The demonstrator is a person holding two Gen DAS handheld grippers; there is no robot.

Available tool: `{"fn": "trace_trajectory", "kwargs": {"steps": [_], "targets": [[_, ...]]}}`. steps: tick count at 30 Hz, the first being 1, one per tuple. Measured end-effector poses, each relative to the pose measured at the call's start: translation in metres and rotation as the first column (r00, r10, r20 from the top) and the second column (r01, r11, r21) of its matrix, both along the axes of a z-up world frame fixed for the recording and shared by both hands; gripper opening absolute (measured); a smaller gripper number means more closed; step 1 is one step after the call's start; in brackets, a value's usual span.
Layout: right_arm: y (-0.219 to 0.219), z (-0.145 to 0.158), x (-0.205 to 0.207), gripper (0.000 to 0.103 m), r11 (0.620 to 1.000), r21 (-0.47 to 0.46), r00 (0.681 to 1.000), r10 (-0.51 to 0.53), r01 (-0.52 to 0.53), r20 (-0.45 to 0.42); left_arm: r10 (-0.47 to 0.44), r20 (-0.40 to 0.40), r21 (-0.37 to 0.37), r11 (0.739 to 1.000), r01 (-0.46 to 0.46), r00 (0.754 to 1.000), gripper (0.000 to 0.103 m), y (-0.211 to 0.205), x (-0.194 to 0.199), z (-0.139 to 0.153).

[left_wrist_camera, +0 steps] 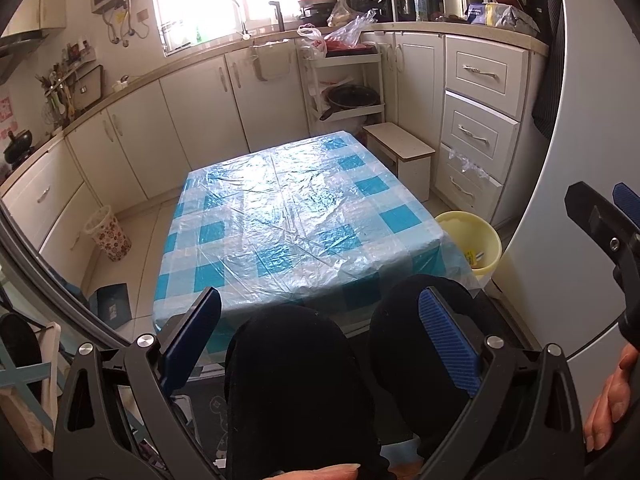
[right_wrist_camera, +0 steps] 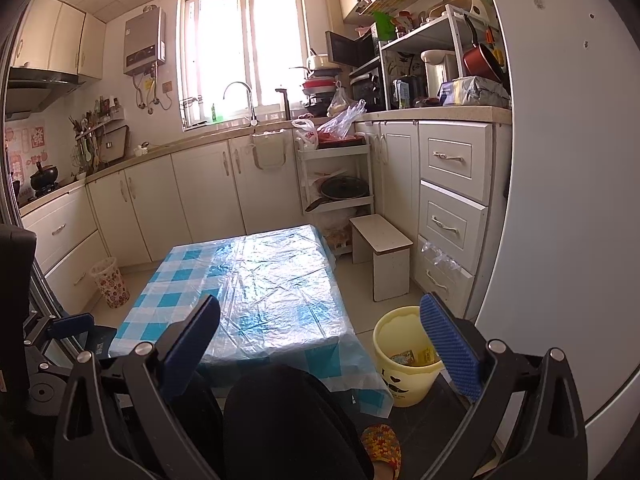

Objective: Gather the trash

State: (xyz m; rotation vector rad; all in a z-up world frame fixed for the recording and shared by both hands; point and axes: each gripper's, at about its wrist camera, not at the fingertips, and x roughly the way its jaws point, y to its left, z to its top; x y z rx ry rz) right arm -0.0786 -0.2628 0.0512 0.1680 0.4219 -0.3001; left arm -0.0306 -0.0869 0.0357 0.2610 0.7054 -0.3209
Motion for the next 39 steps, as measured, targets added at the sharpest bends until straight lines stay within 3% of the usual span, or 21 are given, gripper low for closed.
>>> {"fn": "trace_trajectory", "kwargs": {"steps": [39], "targets": [[0.0005,-0.0045,0.0048,0.096,1.000,-0.003,1.000,0.018,-0.018,-0.017,0.008,0.023,0.014,1.000,-0.008,1.000,0.095,0.0016,0.0013,0.0037]]}}
